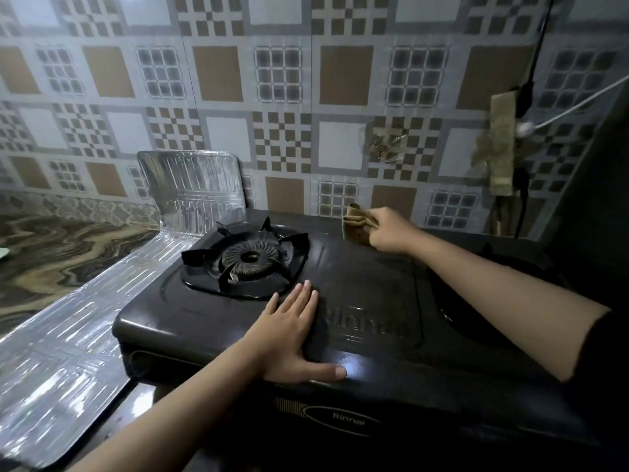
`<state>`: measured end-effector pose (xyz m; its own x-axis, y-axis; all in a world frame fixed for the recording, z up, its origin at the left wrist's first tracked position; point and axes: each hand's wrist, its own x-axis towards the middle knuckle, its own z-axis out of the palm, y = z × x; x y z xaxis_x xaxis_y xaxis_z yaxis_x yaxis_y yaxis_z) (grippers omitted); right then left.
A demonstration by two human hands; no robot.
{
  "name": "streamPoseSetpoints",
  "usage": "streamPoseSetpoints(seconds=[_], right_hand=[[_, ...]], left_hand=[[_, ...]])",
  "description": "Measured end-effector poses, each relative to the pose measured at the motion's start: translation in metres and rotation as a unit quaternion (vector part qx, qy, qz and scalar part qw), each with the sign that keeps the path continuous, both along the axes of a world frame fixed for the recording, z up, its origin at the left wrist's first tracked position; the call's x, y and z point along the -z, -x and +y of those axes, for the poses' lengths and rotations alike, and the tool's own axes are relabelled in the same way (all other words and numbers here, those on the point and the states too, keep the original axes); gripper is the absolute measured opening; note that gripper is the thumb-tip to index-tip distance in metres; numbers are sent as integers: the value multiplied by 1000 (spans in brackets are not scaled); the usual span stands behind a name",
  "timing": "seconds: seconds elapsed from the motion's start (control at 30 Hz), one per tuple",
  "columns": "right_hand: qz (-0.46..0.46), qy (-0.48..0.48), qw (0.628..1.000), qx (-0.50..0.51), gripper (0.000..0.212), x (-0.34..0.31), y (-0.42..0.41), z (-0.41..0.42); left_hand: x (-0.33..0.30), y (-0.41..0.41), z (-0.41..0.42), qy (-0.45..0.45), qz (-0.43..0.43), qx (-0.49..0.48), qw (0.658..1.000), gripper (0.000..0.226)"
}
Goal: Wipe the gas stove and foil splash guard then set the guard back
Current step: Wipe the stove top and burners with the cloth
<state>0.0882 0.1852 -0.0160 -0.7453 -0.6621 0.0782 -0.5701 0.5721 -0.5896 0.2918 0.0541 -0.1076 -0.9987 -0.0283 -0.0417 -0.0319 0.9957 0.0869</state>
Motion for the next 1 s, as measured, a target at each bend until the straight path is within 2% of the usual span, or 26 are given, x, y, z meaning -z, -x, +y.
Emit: streamPoseSetpoints(seconds=[0.13, 0.3, 0.67, 0.87, 1.0], right_hand=[[50, -14, 998, 21, 31, 15, 33, -32], [13, -188, 982, -3, 67, 46, 65, -51], [-17, -157, 987, 10, 63, 68, 51, -44], [-13, -126, 990, 53, 61, 70, 10, -36], [-2, -107, 993, 44, 57, 77, -18, -28]], left_hand=[[0, 2, 1, 4, -3, -4, 1000, 138], [-1, 2, 1, 12, -9, -5, 1000, 137], [3, 5, 1, -3, -18, -7, 1000, 141], [6, 8, -2, -26, 3, 4, 1000, 137], [9, 10, -3, -24, 10, 8, 1000, 139]])
